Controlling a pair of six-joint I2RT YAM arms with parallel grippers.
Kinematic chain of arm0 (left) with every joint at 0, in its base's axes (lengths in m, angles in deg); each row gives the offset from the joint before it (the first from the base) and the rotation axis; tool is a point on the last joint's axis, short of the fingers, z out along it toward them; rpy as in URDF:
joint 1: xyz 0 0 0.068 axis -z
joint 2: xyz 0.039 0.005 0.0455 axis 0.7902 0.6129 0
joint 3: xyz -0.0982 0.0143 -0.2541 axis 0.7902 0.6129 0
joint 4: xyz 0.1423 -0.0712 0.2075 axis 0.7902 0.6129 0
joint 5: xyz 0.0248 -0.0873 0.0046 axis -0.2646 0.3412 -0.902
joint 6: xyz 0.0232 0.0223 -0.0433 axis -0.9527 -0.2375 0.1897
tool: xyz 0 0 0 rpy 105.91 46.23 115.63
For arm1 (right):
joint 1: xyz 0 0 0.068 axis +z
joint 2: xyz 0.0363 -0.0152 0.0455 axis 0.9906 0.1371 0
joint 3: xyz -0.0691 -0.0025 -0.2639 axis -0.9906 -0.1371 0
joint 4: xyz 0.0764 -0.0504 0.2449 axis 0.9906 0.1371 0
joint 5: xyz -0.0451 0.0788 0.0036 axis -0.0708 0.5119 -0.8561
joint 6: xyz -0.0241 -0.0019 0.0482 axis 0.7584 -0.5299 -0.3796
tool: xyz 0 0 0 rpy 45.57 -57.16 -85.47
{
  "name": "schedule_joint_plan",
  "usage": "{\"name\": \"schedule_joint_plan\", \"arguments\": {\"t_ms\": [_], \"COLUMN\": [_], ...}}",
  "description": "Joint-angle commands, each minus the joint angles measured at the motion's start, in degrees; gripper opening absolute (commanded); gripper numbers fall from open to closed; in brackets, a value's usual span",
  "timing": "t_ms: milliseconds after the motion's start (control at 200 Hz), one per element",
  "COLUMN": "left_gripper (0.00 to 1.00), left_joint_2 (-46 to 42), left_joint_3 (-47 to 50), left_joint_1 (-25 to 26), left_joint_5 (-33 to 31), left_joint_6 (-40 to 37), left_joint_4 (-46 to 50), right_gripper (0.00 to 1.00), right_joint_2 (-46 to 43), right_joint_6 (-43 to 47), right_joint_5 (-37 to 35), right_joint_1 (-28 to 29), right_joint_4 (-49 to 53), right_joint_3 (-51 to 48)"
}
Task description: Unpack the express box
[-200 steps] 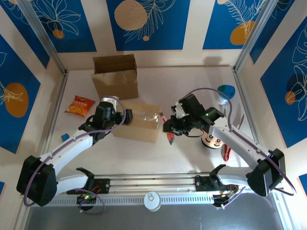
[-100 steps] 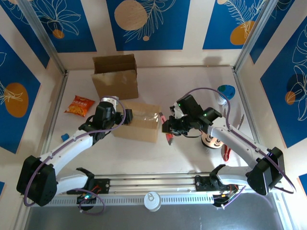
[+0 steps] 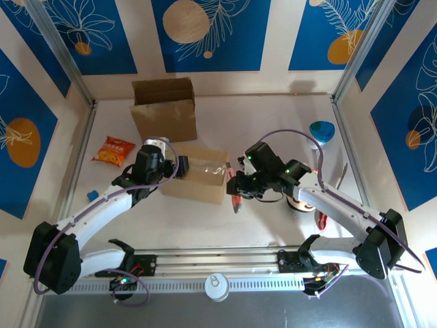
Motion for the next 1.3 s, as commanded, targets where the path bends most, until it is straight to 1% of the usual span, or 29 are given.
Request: {"name": "schedule_joint_plan", "arguments": {"t_ms": [0,285,770,970,1181,1296], "left_gripper": [0.98,0.98,0.98,0.98,0.98,0.98], "left_joint_2": [3.05,3.05,3.2,3.57,3.57,3.21], "left_joint_3": [2.28,2.35,2.54,2.63,2.72,2.46], "left_joint_1": [0.13,0.12,0.13,0.13,0.09,0.13], "left_joint_5": [-1.83,-1.91,-2.09,-1.92,-1.86,-1.91], "left_joint_6": [-0.35,-0.28,-0.19,-0.16,-0.1,-0.26], "left_joint_4": [8.74,8.61,8.39,8.07,7.98,8.29], "right_gripper": [0.0,0.0,0.0,0.0,0.0,0.0], "right_joint_2": [-0.54,-1.89,-5.55,-6.73,-8.62,-9.41], "right_joint_6": [-2.72,-4.56,-4.66,-4.92,-5.22,-3.51], "right_joint_5": [3.54,3.9,7.29,7.94,7.05,5.13], "right_joint_1": [2.48,4.39,4.71,4.9,5.26,3.75], "right_joint_4": [3.67,2.7,-1.85,-2.08,-1.26,1.9], "right_joint_3": [-2.57,-3.9,-6.41,-6.76,-6.94,-5.92]}}
